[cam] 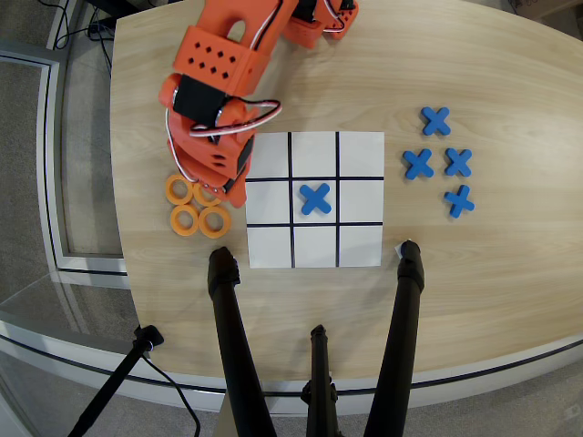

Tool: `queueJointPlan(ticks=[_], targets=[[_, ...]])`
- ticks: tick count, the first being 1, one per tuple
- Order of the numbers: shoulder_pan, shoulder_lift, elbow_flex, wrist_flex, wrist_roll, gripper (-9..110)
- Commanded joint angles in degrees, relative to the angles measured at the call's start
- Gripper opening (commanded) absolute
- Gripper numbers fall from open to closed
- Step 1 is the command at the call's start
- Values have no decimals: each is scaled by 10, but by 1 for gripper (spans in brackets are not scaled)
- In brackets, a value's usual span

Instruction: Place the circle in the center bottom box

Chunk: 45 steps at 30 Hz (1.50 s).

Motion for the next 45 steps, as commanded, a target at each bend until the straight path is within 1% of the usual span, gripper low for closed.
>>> queueJointPlan(ticks=[1, 13, 26, 45], targets=[[5, -18, -25, -25, -4, 22], [14, -92, -45, -76, -11, 22], [12, -157, -51, -85, -45, 22], [0, -216, -74, -101, -43, 22]])
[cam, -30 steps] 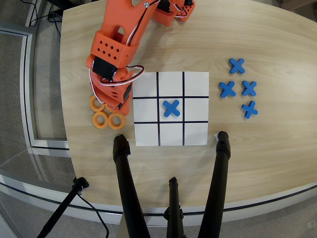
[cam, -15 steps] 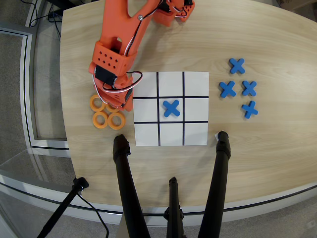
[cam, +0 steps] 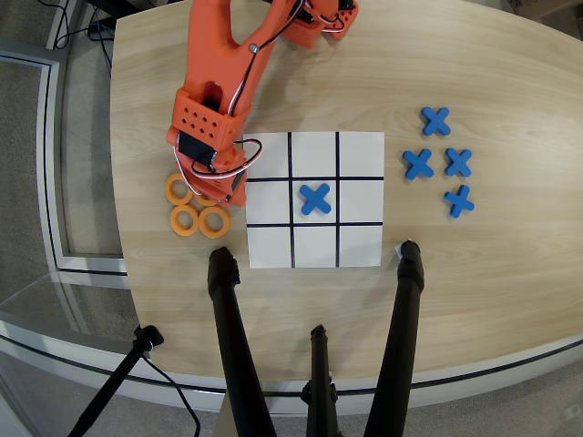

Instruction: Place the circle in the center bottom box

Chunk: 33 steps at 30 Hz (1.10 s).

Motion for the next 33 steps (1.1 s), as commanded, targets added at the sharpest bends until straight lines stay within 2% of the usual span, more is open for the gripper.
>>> queueJointPlan(ticks=[1, 14, 26, 33], targets=[[-6, 1, -18, -5, -1, 22], [11, -3, -5, 29, -8, 22], [54, -2, -25, 200, -64, 20], [67, -7, -18, 214, -63, 11]])
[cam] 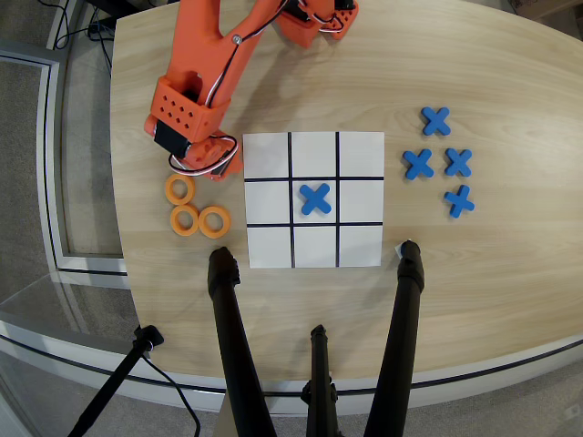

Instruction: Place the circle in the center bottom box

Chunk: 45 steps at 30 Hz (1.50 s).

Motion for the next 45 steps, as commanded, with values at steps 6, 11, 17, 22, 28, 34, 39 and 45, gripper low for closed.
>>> queueJointPlan(ticks=[6, 11, 17, 22, 28, 34, 39, 45], targets=[[11, -4, 24, 6, -14, 1], [14, 11, 47, -12, -23, 0], [20, 67, 86, -27, -20, 0], [-7, 192, 77, 36, 10, 0], [-101, 367, 56, 178, 37, 0], [-271, 517, 83, 255, 103, 0], [-410, 522, 85, 248, 162, 0], [-460, 427, 86, 144, 199, 0]])
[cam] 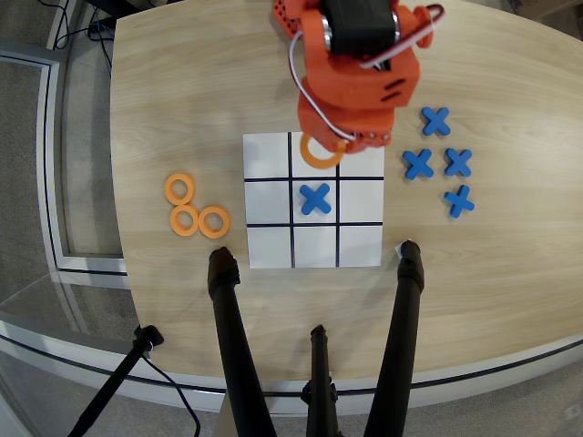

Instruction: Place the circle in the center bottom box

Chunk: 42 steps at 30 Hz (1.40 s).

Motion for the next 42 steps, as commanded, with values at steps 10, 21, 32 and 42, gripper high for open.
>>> queueJointPlan(ticks=[10, 21, 32, 42], targets=[[30, -178, 37, -109, -4, 0], [33, -222, 105, -188, 1, 0], [40, -260, 134, -263, 4, 0], [38, -265, 146, -274, 4, 0]])
